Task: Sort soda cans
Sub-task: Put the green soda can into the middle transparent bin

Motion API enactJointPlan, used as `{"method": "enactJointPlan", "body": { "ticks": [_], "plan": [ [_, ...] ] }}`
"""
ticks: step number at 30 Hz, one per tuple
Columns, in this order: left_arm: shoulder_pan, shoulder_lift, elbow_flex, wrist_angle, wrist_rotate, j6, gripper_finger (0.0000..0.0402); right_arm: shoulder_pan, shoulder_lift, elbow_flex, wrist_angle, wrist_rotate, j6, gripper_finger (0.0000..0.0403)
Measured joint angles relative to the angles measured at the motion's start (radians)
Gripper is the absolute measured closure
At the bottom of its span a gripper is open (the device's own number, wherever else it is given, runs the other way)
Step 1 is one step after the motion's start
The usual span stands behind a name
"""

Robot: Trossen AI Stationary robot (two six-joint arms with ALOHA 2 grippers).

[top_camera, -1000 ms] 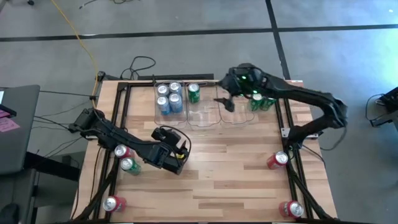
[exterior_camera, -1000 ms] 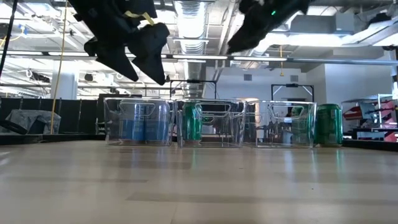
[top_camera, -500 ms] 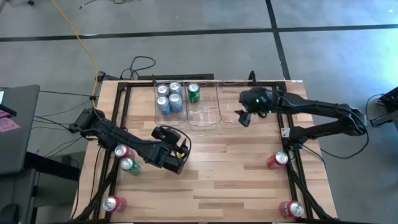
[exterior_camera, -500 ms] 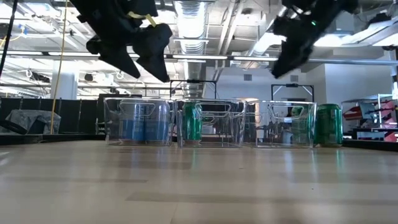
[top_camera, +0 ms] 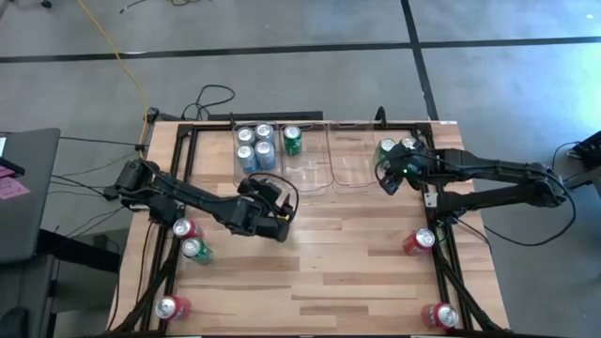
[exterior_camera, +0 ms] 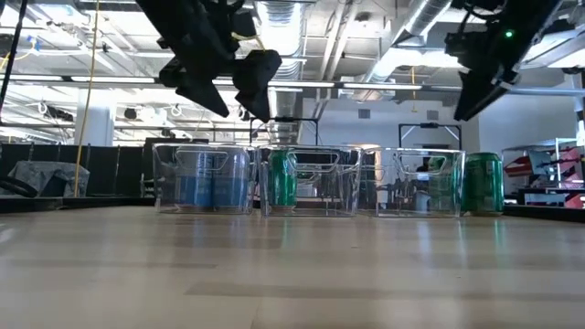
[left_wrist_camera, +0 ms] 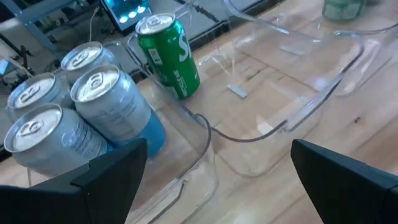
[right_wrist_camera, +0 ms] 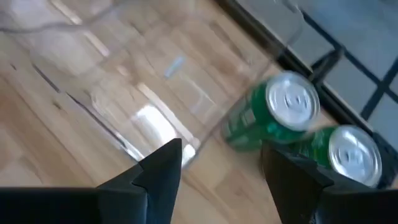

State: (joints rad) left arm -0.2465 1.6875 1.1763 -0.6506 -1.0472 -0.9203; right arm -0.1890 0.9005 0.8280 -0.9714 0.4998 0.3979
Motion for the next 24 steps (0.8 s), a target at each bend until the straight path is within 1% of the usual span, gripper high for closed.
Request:
{"method": "enactJointPlan", "body": {
  "ticks": [4, 7, 9, 16, 21, 24],
  "plan": [
    [0.017, 0.000, -0.012, 0.050, 0.053, 0.032, 0.0010, 0.000, 0.024, 0.000, -0.123, -0.001, 0.070, 0.0184],
    [0.019, 0.000, -0.042, 0.127, 0.056, 0.076, 0.0010, -0.001, 0.048, 0.000, -0.177, 0.006, 0.109, 0.0196],
    [0.025, 0.000, -0.056, 0.162, 0.057, 0.096, 0.0010, 0.000, 0.057, 0.000, -0.181, 0.016, 0.122, 0.0203],
    [0.052, 0.000, -0.095, 0.164, 0.056, 0.086, 0.0010, -0.001, 0.097, -0.009, -0.166, 0.022, 0.135, 0.0228],
    [0.059, 0.000, -0.108, 0.138, 0.056, 0.060, 0.0010, -0.001, 0.117, -0.091, -0.069, 0.020, 0.113, 0.0240],
    [0.059, 0.000, -0.109, 0.109, 0.052, 0.041, 0.0010, 0.000, 0.117, -0.109, -0.020, 0.000, 0.102, 0.0242]
  ]
}}
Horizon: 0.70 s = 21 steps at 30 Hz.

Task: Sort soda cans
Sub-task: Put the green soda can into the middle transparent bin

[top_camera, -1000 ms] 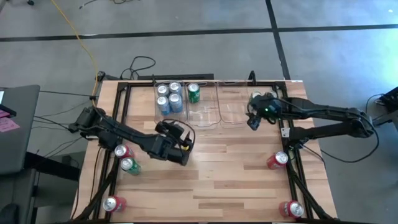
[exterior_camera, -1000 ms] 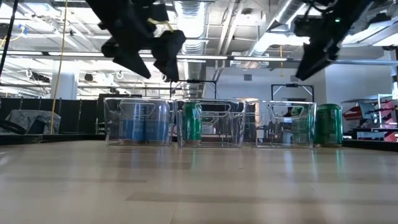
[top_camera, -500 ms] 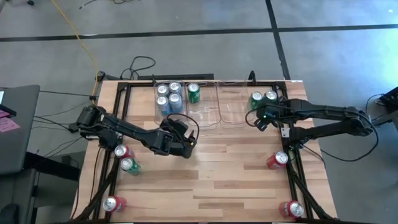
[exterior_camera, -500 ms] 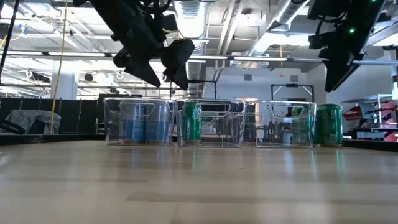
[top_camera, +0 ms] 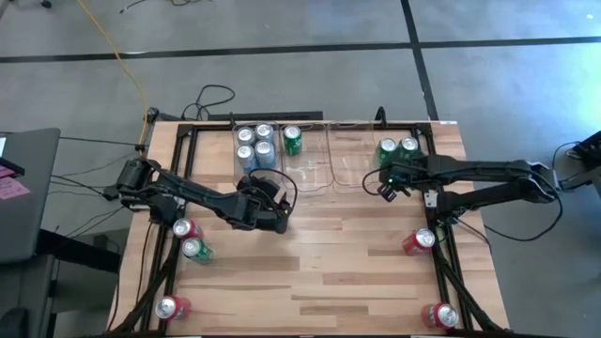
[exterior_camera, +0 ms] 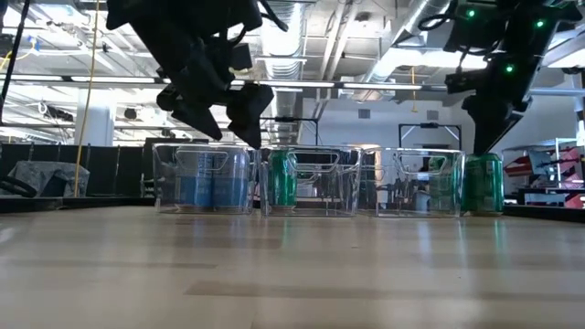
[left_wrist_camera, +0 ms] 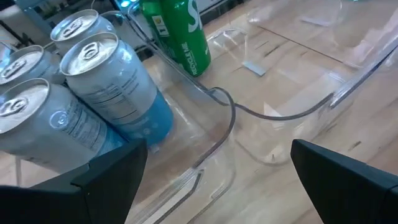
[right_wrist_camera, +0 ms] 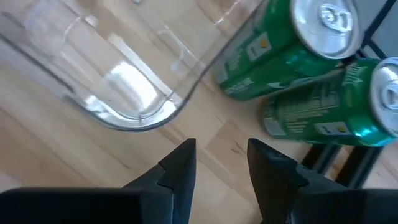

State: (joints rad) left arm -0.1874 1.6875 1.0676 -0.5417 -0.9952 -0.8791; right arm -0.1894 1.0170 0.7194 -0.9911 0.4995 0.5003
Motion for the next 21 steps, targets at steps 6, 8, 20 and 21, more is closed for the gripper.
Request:
{"method": "enactJointPlan", "body": {
  "ticks": [6, 8, 20, 21],
  "plan": [
    [0.000, 0.000, 0.000, -0.034, -0.003, -0.021, 0.0010, 0.000, -0.001, -0.005, 0.044, -0.024, -0.023, 0.0243],
    [0.000, 0.000, 0.000, -0.043, -0.004, -0.026, 0.0010, 0.000, -0.001, -0.005, 0.068, -0.035, -0.037, 0.0243],
    [0.000, 0.000, 0.000, -0.055, -0.005, -0.026, 0.0010, 0.000, 0.039, -0.005, 0.181, -0.083, -0.117, 0.0243],
    [-0.001, 0.000, 0.000, -0.056, -0.005, -0.026, 0.0010, 0.000, 0.044, -0.005, 0.180, -0.083, -0.117, 0.0243]
  ]
}}
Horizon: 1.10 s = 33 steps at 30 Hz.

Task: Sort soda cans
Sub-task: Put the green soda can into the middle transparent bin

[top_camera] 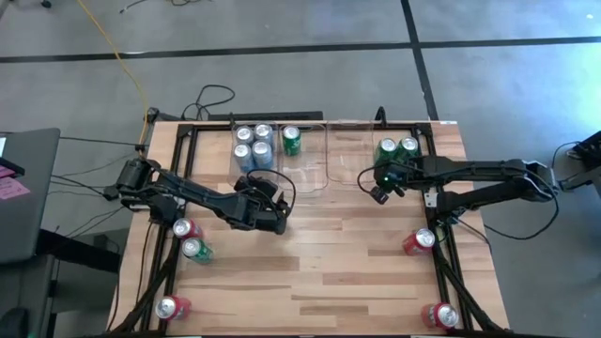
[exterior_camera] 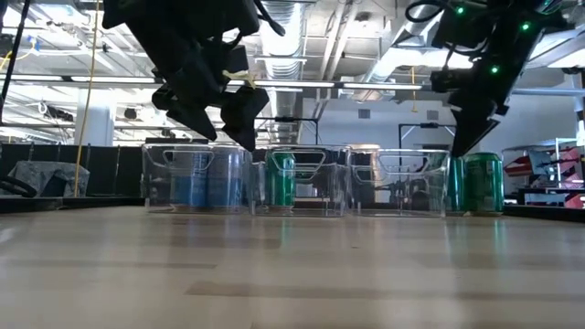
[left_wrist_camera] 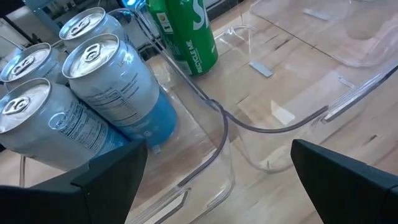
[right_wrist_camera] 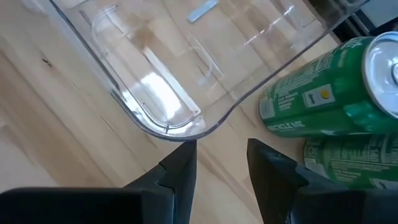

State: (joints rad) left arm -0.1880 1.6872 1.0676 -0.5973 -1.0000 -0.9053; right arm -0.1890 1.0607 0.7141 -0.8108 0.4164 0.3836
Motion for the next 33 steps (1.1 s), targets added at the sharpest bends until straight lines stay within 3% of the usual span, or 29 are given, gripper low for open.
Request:
{"method": "enactJointPlan", "body": {
  "ticks": [6, 21, 28, 33],
  "plan": [
    [0.000, 0.000, 0.000, -0.051, -0.001, -0.041, 0.0010, 0.000, -0.011, 0.000, -0.038, 0.001, 0.000, 0.0243],
    [0.053, -0.001, 0.000, -0.055, -0.040, -0.048, 0.0010, 0.000, -0.183, 0.092, -0.103, 0.003, 0.000, 0.0243],
    [0.072, -0.001, 0.000, -0.055, -0.053, -0.041, 0.0010, -0.011, -0.186, 0.093, -0.101, 0.005, -0.030, 0.0243],
    [0.064, -0.004, 0.013, -0.081, -0.073, -0.029, 0.0010, -0.014, -0.185, 0.093, -0.016, 0.092, -0.083, 0.0243]
  ]
}}
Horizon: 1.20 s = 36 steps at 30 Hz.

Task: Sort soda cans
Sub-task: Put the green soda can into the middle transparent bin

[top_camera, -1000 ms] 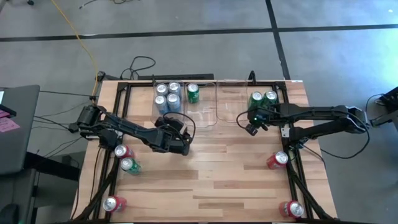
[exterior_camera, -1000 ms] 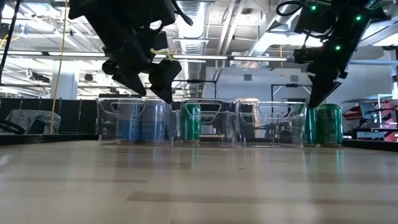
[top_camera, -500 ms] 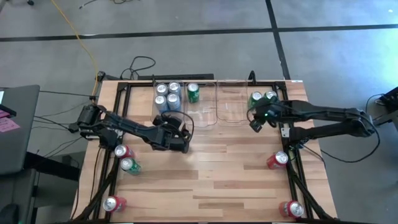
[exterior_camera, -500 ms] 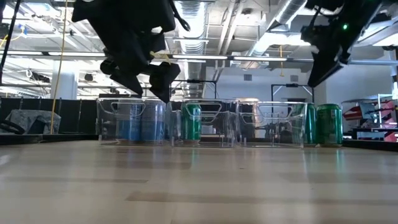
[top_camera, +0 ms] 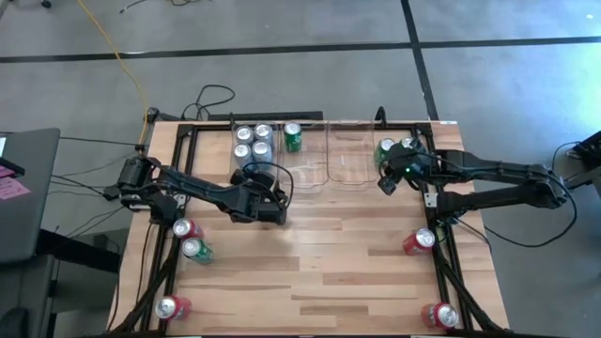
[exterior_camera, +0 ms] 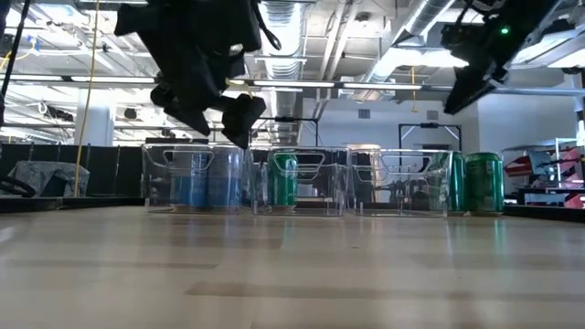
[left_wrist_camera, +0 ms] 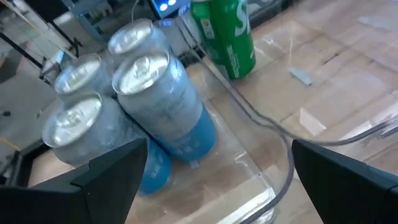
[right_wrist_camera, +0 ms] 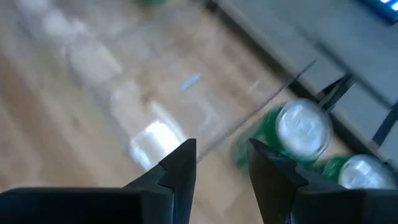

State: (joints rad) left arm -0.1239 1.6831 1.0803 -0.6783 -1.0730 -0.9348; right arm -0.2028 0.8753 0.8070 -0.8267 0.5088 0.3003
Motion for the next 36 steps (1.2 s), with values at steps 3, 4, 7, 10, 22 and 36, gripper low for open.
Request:
{"method": "enactJointPlan", "body": {
  "ticks": [3, 4, 7, 10, 22, 36],
  "plan": [
    [-0.022, -0.017, 0.043, -0.038, -0.037, 0.007, 0.0010, -0.036, 0.001, 0.000, 0.077, 0.069, -0.073, 0.0243],
    [-0.030, -0.025, 0.059, -0.051, -0.049, 0.014, 0.0010, -0.059, 0.008, 0.001, 0.108, 0.071, -0.109, 0.0243],
    [-0.046, -0.055, 0.106, -0.075, -0.070, 0.073, 0.0010, -0.138, 0.049, 0.002, 0.165, 0.061, -0.189, 0.0237],
    [-0.052, -0.095, 0.139, -0.072, -0.074, 0.138, 0.0010, -0.218, 0.108, 0.035, 0.141, 0.055, -0.204, 0.0213],
    [-0.064, -0.162, 0.148, -0.074, -0.065, 0.190, 0.0010, -0.388, 0.247, 0.280, 0.055, 0.041, -0.227, 0.0163],
    [-0.085, -0.162, 0.148, -0.075, -0.042, 0.190, 0.0010, -0.454, 0.553, 0.506, -0.333, -0.153, -0.666, 0.0123]
  ]
}}
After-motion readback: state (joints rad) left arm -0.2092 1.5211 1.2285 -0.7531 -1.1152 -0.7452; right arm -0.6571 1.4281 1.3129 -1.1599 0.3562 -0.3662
